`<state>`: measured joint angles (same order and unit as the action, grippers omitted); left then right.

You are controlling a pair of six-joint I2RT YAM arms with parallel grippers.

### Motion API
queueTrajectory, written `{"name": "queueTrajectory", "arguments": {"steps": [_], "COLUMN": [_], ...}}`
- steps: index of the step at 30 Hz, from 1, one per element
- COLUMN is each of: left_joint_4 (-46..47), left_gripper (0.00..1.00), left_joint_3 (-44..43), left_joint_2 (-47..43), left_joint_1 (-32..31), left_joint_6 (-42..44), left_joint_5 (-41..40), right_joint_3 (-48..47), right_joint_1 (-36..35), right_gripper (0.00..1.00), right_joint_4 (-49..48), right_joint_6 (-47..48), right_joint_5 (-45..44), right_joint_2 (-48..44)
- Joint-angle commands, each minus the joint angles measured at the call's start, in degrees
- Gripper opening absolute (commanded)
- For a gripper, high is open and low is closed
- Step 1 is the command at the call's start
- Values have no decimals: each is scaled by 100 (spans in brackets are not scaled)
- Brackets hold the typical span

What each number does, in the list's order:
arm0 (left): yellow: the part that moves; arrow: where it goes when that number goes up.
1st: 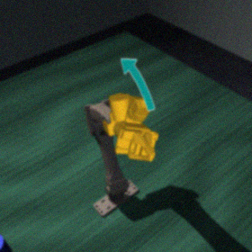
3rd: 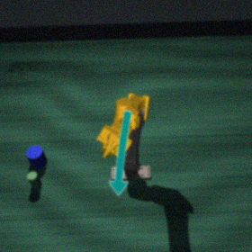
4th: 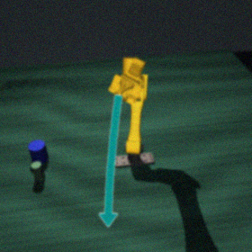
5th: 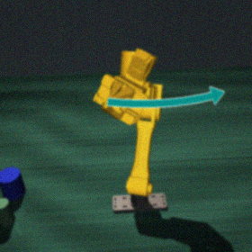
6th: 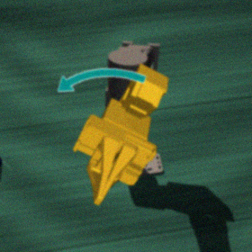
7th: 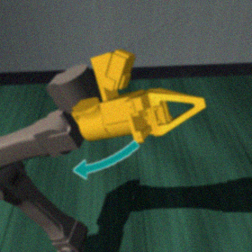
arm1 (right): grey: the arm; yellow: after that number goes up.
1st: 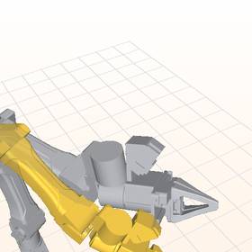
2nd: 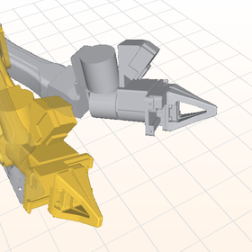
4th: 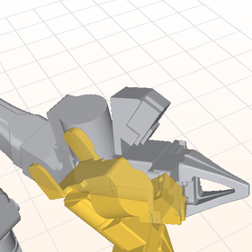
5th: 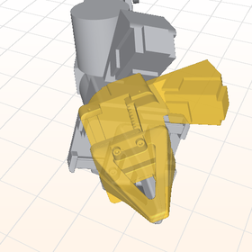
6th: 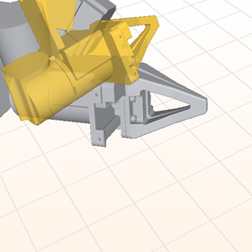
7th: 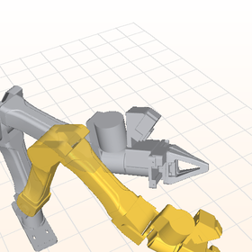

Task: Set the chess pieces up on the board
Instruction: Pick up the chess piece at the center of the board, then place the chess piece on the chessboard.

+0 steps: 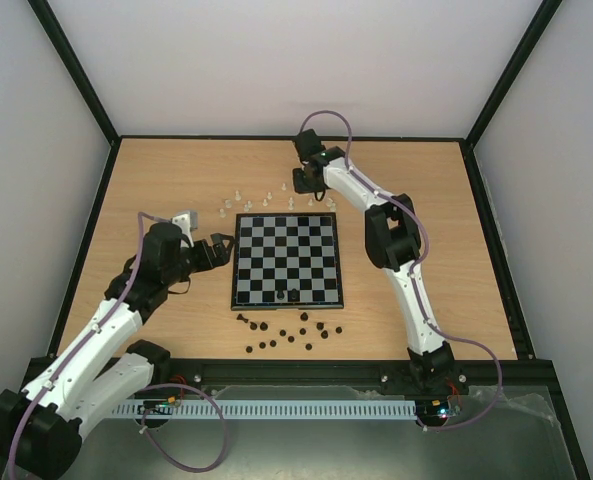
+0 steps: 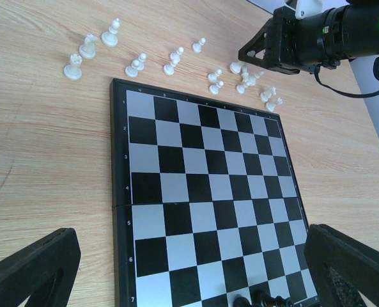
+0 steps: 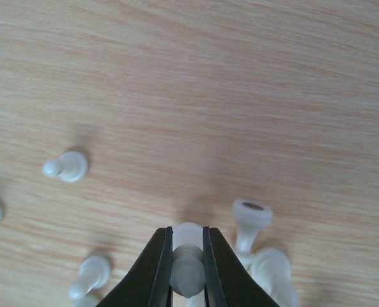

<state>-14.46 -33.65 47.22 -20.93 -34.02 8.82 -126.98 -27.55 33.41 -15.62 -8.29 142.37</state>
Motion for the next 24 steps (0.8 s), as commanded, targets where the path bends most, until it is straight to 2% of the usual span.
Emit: {"name": "queueTrajectory", "arguments": {"steps": [1,12,18,24], "left_joint_4": [46,-83,-44,-27], "left_gripper": [99,99,99,99], "left_joint_3": [55,77,105,119], "left_joint_2": [-143,-380,-383,-378], "left_joint_1": [10,10,10,10], "left_joint_6": [-38,-42,-37,-37], "left_joint_5": [14,-21,4,19], "right_joint_3": [287,1511,1895,2032], "right_joint_1": [-243,-726,-919,-1125], "right_gripper": [8,8,8,8], "right_joint_4": [92,-205,-357,-383], "right_joint_6": [106,20,-53,-56], "right_joint_5": [-218,-207,191,167], "right_joint_2": [-645,-1708,-1792,-1705]}}
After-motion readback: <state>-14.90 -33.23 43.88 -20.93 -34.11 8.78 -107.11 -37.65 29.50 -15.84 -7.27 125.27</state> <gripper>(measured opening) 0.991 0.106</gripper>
